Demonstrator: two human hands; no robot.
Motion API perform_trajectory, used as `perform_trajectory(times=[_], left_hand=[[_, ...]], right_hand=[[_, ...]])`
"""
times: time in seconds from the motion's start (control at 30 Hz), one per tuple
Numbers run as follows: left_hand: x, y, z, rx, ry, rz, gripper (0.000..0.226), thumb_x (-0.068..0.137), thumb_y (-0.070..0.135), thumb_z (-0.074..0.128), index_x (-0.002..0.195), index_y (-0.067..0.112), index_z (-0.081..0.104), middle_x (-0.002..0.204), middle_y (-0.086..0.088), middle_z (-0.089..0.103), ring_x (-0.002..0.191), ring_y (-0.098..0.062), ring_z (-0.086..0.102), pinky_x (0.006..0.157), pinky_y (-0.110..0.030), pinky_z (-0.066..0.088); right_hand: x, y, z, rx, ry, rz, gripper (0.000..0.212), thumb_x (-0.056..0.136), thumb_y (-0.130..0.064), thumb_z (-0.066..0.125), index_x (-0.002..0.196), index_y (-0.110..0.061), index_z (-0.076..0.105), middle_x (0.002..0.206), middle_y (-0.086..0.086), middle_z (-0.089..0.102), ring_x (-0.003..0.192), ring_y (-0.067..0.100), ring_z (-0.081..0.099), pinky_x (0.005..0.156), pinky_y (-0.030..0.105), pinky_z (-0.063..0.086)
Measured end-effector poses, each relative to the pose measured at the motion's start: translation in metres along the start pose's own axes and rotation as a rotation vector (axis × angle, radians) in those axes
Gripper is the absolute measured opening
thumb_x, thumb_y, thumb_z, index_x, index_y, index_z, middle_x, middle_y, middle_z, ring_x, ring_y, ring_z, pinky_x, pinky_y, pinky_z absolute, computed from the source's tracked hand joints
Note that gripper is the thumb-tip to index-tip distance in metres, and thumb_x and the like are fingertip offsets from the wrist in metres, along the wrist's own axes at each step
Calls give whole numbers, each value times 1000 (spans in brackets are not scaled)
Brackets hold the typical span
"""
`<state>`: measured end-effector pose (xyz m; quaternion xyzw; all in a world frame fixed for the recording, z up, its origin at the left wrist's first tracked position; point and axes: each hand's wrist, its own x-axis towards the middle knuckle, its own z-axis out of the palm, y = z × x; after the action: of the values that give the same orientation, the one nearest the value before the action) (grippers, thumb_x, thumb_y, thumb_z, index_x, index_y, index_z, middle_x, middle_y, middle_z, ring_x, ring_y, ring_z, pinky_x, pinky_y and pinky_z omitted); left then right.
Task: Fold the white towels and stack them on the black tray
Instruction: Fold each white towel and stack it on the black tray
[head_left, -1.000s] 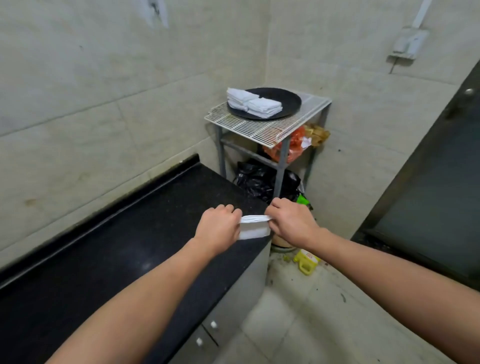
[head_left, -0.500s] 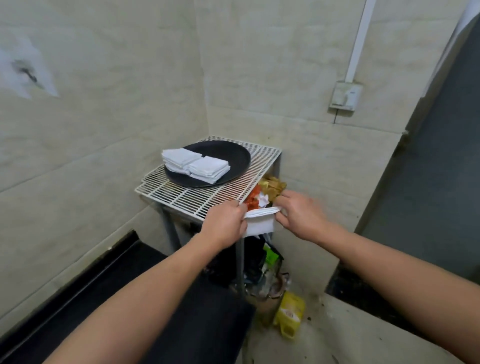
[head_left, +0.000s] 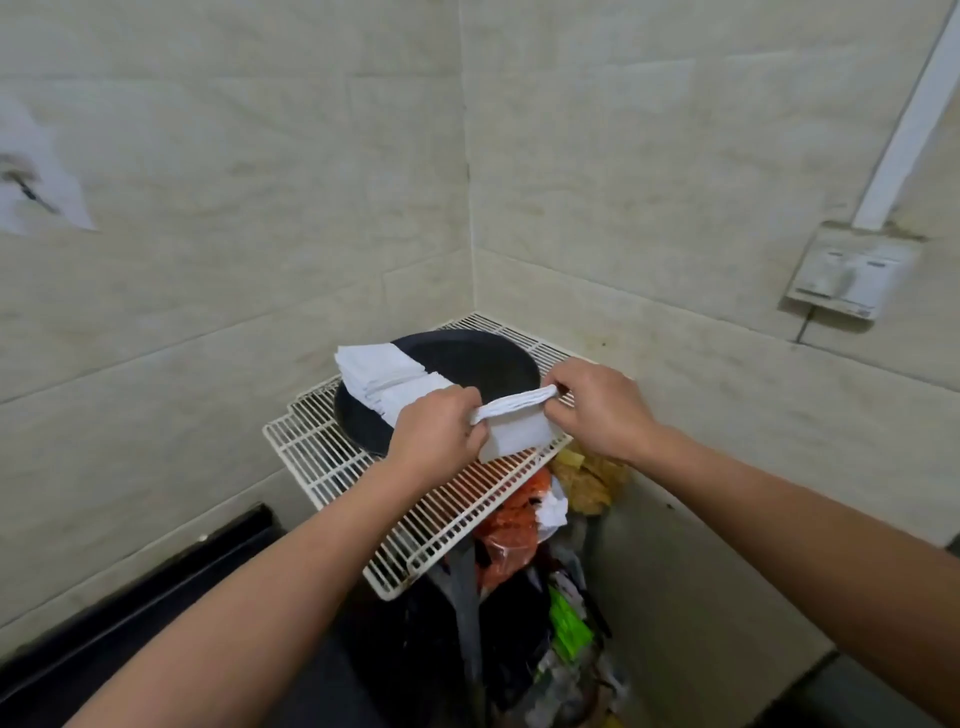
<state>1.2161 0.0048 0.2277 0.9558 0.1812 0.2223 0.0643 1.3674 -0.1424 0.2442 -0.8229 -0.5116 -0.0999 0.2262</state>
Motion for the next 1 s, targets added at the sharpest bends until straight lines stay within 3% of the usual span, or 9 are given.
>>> perform_trajectory(times=[0.1,0.17,0.27,0.47,0.6,0.7,0.83,1.0], left_hand=[[17,5,7,-138,30,-191,14,86,26,59,76,24,50,75,7,56,73,-15,52,60,-29,36],[20,5,10,-237,42,-316,17,83,24,62,70,24,50,70,6,58,70,-17,56,60,-33,44],[18,-3,12,-326,51,-479,8,82,21,66,77,17,61,74,2,63,71,-17,60,67,-41,53],[26,-35,14,-556,114,-713,7,84,13,69,87,15,63,85,-8,71,79,-27,69,72,-50,58],[46,-59,15,-631,196,-819,16,83,12,71,94,13,60,77,-16,67,69,-30,69,65,-52,59],[64,-74,14,-695,215,-885,20,85,9,70,99,9,56,65,-7,56,57,-26,65,62,-49,58],[79,-101,21,-709,178,-961,27,85,9,70,104,6,51,75,-18,64,57,-29,67,54,-38,55],[85,-131,42,-740,141,-1055,31,83,10,72,105,5,49,78,-17,66,52,-24,64,45,-30,50]], right_hand=[[35,26,8,140,-54,-49,12,86,-30,58,95,-25,65,89,-3,66,82,19,61,70,36,50],[53,34,17,229,-131,-68,8,86,-29,60,92,-25,65,79,-5,65,73,16,60,65,34,49],[73,35,36,404,-245,-76,3,87,-27,62,88,-26,64,70,-4,62,65,16,60,62,35,48],[117,22,78,674,-366,-33,9,91,-25,63,89,-16,63,77,8,67,73,26,64,71,42,53],[150,13,103,780,-374,54,8,92,-24,62,94,-16,64,84,8,70,82,27,67,79,46,55],[176,6,120,789,-372,131,9,91,-23,62,97,-18,64,89,5,69,87,23,67,80,41,54],[201,-4,144,670,-385,146,14,91,-23,61,103,-17,63,88,0,63,86,20,61,70,29,46],[203,-6,170,447,-424,93,33,93,-27,61,124,-15,57,106,2,62,97,21,61,81,31,49]])
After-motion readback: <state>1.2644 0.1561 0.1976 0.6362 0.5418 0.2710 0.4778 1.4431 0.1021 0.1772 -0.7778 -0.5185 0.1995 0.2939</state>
